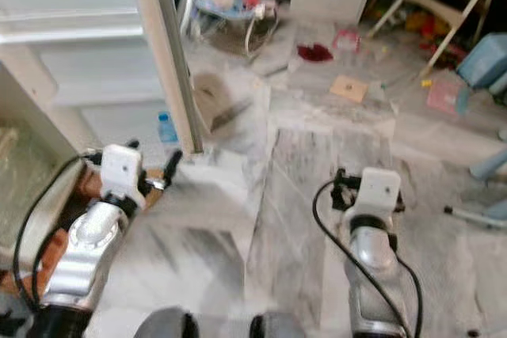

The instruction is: Restocking fridge

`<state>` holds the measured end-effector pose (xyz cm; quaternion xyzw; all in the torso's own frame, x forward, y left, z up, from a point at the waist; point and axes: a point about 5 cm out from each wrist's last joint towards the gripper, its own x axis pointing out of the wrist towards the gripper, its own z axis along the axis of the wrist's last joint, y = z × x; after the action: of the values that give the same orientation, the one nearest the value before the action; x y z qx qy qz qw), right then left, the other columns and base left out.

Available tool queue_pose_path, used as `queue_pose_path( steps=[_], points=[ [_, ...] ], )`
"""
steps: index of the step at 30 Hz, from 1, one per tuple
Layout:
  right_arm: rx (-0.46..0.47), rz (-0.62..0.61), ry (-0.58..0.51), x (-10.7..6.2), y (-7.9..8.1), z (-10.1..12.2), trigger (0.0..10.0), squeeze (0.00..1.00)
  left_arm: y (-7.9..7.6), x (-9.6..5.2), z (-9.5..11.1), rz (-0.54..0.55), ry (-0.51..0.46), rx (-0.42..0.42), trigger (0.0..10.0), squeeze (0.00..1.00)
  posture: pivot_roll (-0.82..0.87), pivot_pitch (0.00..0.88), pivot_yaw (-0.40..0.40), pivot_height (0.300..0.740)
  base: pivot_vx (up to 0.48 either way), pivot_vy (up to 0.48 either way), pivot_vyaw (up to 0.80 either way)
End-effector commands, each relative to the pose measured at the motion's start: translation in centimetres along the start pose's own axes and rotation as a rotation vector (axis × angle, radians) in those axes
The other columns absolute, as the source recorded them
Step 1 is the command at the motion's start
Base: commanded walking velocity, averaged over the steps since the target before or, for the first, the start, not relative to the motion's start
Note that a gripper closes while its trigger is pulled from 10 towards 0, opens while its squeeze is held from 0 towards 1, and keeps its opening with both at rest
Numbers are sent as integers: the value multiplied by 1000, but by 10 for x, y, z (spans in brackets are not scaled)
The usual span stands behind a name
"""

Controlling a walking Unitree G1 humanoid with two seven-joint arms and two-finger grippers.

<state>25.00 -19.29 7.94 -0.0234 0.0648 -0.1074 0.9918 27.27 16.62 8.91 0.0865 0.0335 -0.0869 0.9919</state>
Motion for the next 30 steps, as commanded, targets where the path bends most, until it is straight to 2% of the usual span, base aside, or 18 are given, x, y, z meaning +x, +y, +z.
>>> queue_pose_path(
  steps=[1,14,20,26,30],
  points=[
    [-16,12,-36,1,-1,7,10000,0,-3,3,4,-9,-12,3,10000,0,0,119,-43,740,428,0,400],
    [-6,6,-73,8,0,12,10000,0,0,6,6,18,-14,21,10000,0,18,117,-35,740,449,0,688],
    [10,1,-93,15,3,19,10000,0,3,5,10,55,-2,25,10000,0,30,134,-37,740,429,0,0],
    [-17,-8,-86,19,1,19,10000,0,4,0,8,86,-20,27,10000,0,33,130,-43,740,0,0,0],
    [-13,27,-94,15,3,18,10000,0,13,-14,0,119,-12,35,10000,0,43,104,-60,740,0,0,0]
  ],
)
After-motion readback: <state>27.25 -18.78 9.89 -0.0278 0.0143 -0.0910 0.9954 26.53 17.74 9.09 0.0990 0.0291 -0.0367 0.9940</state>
